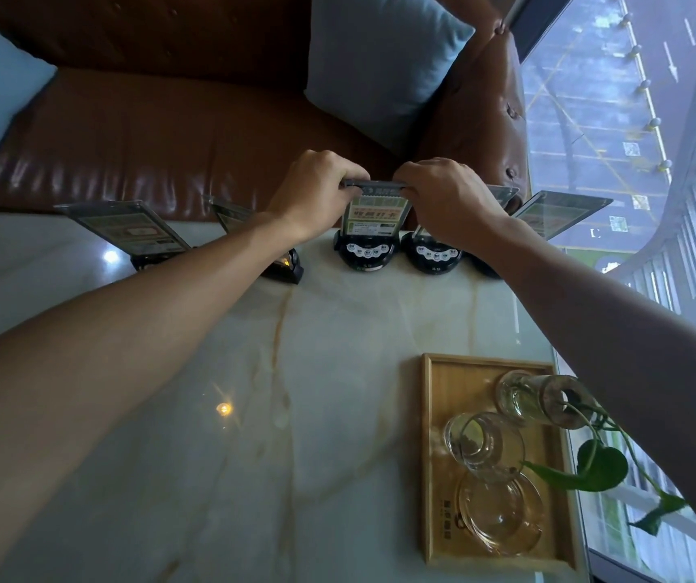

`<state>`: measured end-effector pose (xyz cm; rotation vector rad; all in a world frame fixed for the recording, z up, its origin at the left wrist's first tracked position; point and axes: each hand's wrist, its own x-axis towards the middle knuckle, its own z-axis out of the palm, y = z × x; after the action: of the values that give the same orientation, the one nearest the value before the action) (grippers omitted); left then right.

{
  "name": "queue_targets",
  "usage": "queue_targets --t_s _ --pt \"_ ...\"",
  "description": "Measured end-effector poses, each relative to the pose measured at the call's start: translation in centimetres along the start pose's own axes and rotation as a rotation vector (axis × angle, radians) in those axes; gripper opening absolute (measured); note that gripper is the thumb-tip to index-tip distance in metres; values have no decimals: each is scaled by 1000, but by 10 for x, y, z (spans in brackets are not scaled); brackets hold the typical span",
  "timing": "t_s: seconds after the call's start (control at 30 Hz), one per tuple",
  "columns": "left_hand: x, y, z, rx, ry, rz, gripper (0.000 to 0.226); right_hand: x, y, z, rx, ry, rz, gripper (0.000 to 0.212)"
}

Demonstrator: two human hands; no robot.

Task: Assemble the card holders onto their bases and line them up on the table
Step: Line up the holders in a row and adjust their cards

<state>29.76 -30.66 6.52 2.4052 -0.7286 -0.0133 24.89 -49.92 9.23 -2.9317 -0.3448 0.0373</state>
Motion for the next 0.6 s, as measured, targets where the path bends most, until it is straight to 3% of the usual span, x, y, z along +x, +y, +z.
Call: queue_targets --t_s 0.6 --pt "5 3 1 -43 -2 -24 22 0 1 0 -3 20 6 18"
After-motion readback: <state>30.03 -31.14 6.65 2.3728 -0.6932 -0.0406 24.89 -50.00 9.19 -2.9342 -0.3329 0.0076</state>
